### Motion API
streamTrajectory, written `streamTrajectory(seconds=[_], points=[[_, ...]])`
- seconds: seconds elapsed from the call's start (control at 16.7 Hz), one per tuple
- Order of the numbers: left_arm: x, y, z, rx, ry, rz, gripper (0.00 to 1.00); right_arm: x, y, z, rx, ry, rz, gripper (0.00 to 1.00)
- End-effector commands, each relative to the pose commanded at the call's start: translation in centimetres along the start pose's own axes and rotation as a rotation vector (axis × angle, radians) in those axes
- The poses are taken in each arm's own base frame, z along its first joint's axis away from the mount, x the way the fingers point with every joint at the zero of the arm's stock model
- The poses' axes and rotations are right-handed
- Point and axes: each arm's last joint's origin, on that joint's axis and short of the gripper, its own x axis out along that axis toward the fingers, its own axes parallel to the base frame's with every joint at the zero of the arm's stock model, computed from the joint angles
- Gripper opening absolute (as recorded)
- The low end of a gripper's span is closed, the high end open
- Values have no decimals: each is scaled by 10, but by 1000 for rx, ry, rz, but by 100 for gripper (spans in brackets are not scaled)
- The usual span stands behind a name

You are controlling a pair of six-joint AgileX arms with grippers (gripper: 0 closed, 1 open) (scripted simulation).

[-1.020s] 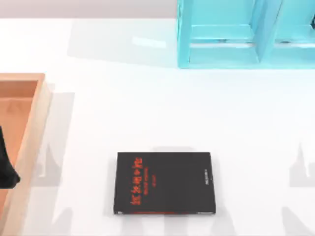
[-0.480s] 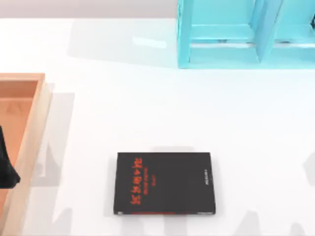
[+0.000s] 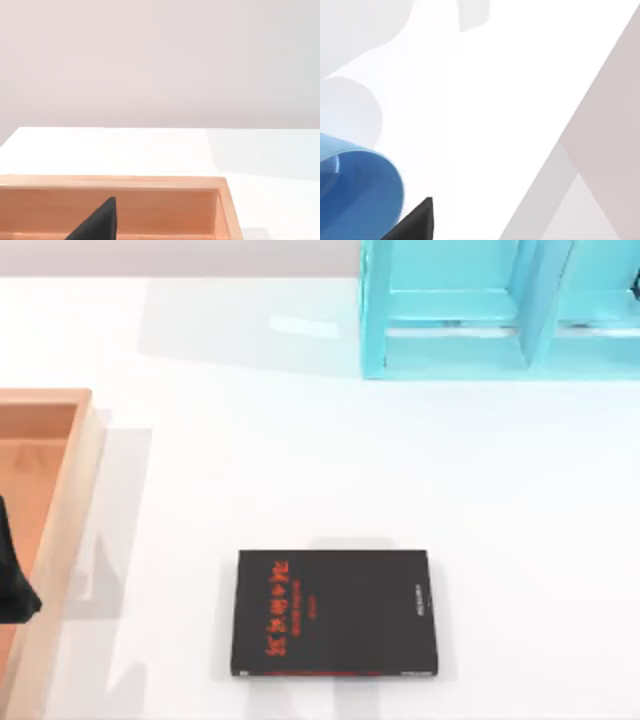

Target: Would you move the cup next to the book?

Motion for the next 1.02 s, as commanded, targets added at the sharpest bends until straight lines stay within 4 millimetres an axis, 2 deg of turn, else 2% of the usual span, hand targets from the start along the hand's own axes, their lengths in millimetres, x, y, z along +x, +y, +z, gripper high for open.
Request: streamTrajectory(seconds=[0.18, 0.42, 0.66, 1.02], points=[[0, 0, 0, 0, 0, 0, 100, 10, -7, -8, -320, 75, 290, 100], [0, 0, 0, 0, 0, 0, 100, 19, -19, -19, -582, -6, 606, 100], [0, 0, 0, 0, 0, 0, 100, 24, -35, -27, -662, -129, 737, 100], [0, 0, 0, 0, 0, 0, 100, 24, -44, -31, -660, -179, 750, 100]])
